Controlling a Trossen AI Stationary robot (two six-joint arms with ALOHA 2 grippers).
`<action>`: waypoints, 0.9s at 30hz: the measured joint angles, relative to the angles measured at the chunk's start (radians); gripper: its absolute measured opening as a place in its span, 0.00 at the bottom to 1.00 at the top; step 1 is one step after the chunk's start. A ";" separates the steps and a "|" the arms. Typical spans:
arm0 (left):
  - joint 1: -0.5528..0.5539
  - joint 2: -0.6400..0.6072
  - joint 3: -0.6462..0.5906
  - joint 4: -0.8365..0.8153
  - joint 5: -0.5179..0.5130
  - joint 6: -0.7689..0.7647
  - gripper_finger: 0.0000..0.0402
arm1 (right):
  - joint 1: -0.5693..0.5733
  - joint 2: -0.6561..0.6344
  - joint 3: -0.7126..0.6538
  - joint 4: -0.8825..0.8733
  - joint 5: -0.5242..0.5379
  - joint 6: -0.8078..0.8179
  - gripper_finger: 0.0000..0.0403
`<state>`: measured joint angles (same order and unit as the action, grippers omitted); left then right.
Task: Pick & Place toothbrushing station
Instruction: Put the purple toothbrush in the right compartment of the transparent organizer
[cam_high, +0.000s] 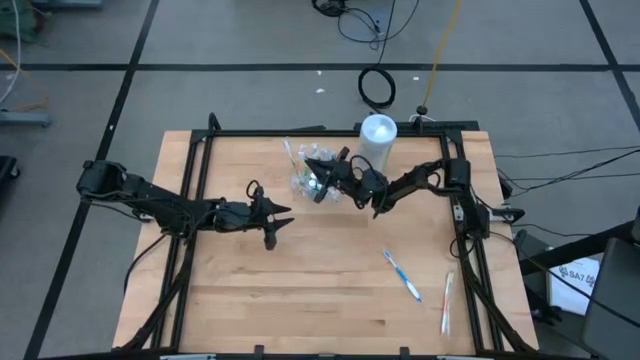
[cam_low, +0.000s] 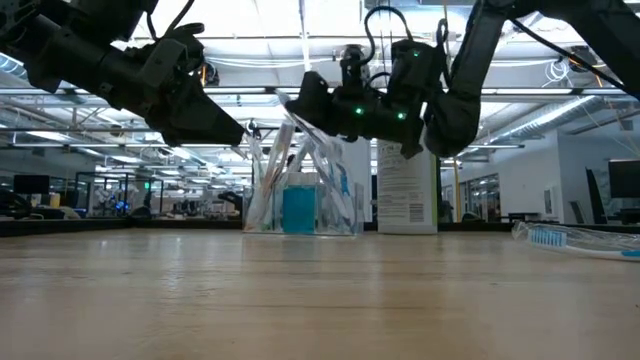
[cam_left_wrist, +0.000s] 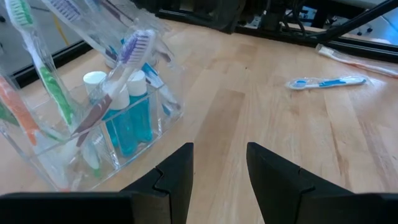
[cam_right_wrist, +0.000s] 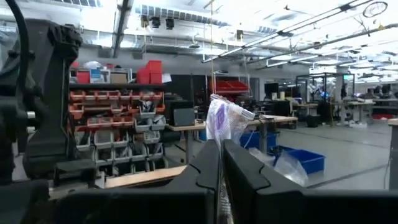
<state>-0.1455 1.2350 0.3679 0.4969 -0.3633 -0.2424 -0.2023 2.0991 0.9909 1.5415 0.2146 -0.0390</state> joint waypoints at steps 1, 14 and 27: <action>-0.001 0.000 0.000 0.000 0.000 0.000 0.38 | 0.000 0.005 -0.001 0.001 0.020 0.000 0.01; -0.008 0.000 0.000 -0.012 0.026 -0.027 0.38 | 0.055 0.011 -0.066 -0.003 0.349 0.079 0.00; -0.012 0.000 0.000 -0.026 0.026 -0.060 0.38 | 0.219 0.010 -0.068 -0.004 0.708 -0.187 0.00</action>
<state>-0.1577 1.2350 0.3679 0.4709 -0.3375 -0.3020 0.0165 2.1086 0.9234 1.5377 0.9227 -0.2260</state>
